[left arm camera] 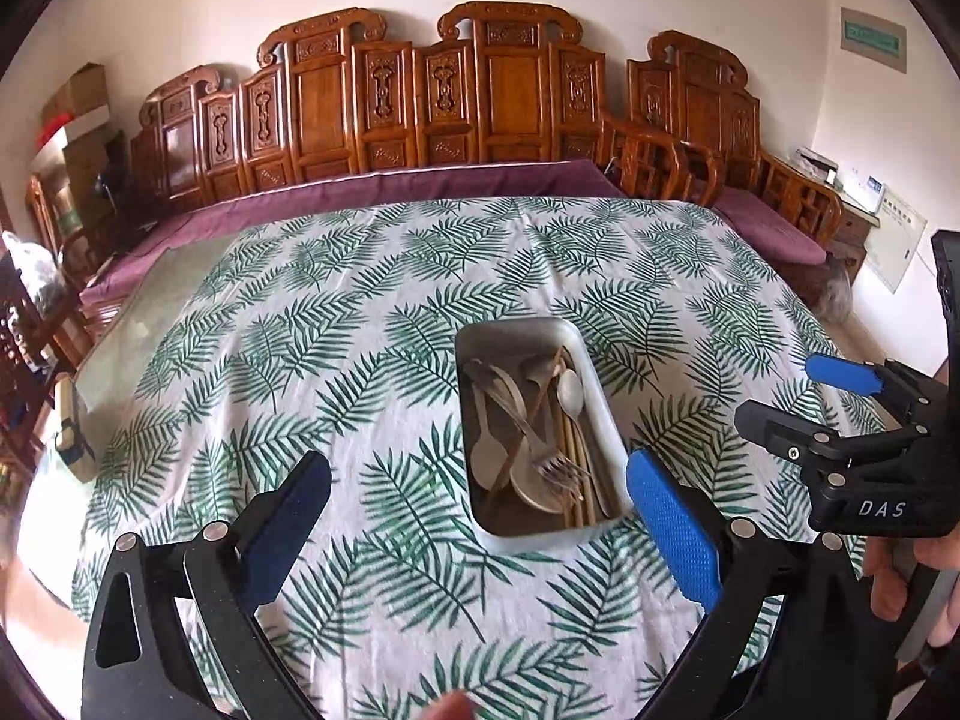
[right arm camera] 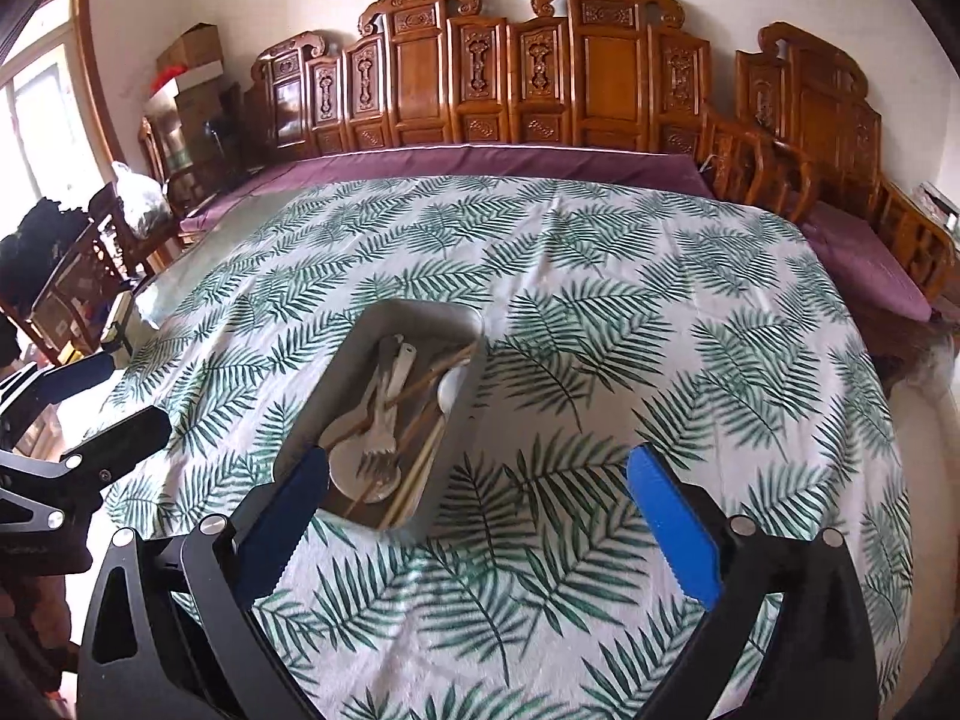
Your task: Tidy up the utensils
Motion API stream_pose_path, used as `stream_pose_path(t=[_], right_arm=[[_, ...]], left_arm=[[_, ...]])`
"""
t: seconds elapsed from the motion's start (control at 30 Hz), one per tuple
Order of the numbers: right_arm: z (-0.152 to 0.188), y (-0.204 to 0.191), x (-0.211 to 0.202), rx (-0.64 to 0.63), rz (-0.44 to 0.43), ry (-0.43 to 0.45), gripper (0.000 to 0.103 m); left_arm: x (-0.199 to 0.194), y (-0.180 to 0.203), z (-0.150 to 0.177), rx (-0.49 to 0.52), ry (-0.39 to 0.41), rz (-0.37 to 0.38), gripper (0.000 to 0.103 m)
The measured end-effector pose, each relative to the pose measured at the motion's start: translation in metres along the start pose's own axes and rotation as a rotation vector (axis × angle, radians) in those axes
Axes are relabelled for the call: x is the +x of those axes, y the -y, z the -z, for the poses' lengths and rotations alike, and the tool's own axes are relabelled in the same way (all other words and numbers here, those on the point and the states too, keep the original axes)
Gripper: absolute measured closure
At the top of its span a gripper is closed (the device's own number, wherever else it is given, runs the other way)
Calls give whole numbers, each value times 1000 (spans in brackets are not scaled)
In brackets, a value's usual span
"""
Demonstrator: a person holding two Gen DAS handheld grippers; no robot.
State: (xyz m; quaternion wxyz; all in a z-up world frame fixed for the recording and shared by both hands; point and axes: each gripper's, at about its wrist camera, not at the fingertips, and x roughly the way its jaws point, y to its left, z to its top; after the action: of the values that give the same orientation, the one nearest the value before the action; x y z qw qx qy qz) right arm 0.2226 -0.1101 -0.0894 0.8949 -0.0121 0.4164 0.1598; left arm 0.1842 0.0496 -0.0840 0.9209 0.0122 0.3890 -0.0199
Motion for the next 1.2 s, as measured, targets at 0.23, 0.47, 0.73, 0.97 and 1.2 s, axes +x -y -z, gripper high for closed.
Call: stream_pose_path(t=[0.23, 0.47, 0.73, 0.97, 1.2], right_arm=[[23, 11, -37, 14, 40, 58, 3], [51, 20, -74, 28, 76, 109, 3], [78, 25, -115, 55, 107, 166, 3], [90, 25, -148, 68, 109, 215, 3], [81, 17, -197, 54, 113, 326, 3]], left_arm=[[-20, 20, 16, 12, 22, 25, 8], [-39, 44, 39, 30, 35, 11, 8], [-72, 58, 52, 43, 72, 2, 8], [-108, 68, 54, 42, 125, 12, 8], [-151, 73, 42, 36, 218, 18, 8]])
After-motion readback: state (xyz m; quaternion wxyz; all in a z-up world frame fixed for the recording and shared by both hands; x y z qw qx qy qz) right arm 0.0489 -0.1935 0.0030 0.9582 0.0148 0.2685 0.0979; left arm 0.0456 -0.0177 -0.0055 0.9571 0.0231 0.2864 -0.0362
